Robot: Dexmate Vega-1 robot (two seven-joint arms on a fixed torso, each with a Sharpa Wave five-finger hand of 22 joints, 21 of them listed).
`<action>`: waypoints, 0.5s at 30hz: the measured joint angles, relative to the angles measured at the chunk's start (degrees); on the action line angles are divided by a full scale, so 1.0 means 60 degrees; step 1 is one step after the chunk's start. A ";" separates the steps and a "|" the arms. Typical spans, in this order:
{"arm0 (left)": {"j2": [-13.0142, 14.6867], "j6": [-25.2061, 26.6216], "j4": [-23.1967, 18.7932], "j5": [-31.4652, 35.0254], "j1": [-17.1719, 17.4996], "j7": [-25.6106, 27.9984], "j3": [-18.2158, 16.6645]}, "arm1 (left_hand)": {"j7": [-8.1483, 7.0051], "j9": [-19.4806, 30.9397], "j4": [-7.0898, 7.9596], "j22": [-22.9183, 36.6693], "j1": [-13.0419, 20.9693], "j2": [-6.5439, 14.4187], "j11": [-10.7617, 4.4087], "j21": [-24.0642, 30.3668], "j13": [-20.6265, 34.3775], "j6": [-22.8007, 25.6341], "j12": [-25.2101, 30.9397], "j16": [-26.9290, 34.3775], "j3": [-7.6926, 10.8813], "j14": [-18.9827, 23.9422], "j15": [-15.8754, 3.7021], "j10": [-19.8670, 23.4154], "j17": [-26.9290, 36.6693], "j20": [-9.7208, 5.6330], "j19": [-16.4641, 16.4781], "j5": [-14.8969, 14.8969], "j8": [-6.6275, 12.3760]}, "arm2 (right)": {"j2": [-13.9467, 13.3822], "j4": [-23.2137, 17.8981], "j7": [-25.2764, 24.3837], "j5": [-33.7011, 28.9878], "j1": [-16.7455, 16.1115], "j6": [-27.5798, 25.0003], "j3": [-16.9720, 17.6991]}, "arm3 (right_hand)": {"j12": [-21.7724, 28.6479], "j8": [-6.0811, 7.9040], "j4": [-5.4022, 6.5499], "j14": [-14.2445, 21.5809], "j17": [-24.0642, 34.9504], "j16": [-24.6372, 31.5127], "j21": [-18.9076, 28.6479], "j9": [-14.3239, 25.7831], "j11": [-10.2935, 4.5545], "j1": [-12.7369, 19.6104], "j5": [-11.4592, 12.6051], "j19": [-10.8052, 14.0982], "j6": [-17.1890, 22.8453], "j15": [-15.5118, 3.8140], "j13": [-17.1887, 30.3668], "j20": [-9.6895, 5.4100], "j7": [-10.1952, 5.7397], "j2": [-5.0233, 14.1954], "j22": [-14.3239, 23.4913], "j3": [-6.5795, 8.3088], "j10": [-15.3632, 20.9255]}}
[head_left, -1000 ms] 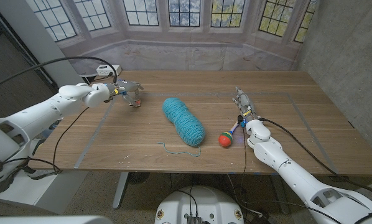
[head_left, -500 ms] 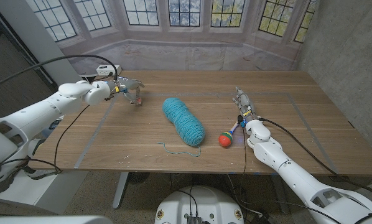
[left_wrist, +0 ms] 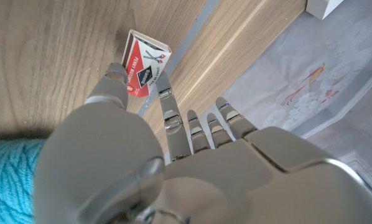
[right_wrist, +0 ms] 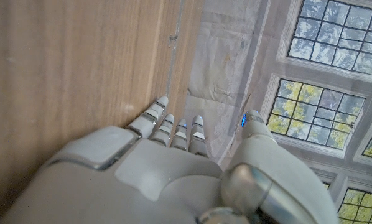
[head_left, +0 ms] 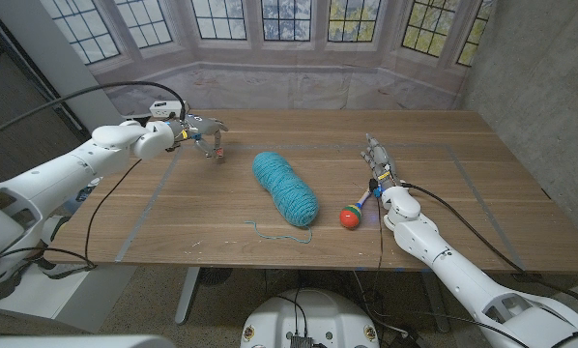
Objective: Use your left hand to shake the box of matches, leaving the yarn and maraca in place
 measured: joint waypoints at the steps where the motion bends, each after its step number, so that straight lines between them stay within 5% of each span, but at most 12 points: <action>1: 0.0003 0.0000 -0.0054 0.0000 0.0016 0.0000 -0.0024 | 0.0000 0.0000 0.0000 0.0000 0.0000 0.0000 0.0000 0.0000 0.0011 0.0000 0.0000 0.0000 0.0000 0.0000 0.0000 0.0000 0.0000 0.0000 0.0000 0.0000 0.0000 | 0.0000 0.0000 0.0003 0.0003 0.0000 0.0002 0.0000 | 0.0000 0.0000 0.0000 0.0000 0.0000 0.0000 0.0000 0.0000 0.0002 0.0000 0.0000 0.0000 0.0000 0.0000 0.0000 0.0000 0.0000 0.0000 0.0000 0.0000 -0.0002; 15: 0.0009 0.0233 -0.0674 0.0008 0.0186 -0.0218 -0.0304 | 0.0000 -0.0004 0.0015 0.0000 0.0000 0.0000 0.0000 0.0000 0.0020 -0.0001 -0.0066 0.0000 -0.0066 0.0052 0.0052 -0.0002 0.0000 0.0000 0.0000 0.0000 -0.0001 | 0.0003 0.0026 0.0135 0.0133 -0.0118 0.0147 0.0097 | 0.0000 0.0000 0.0000 0.0000 -0.0001 0.0000 0.0000 0.0000 0.0017 0.0000 0.0000 0.0000 -0.0001 0.0000 0.0000 0.0000 -0.0001 0.0000 0.0000 0.0000 -0.0017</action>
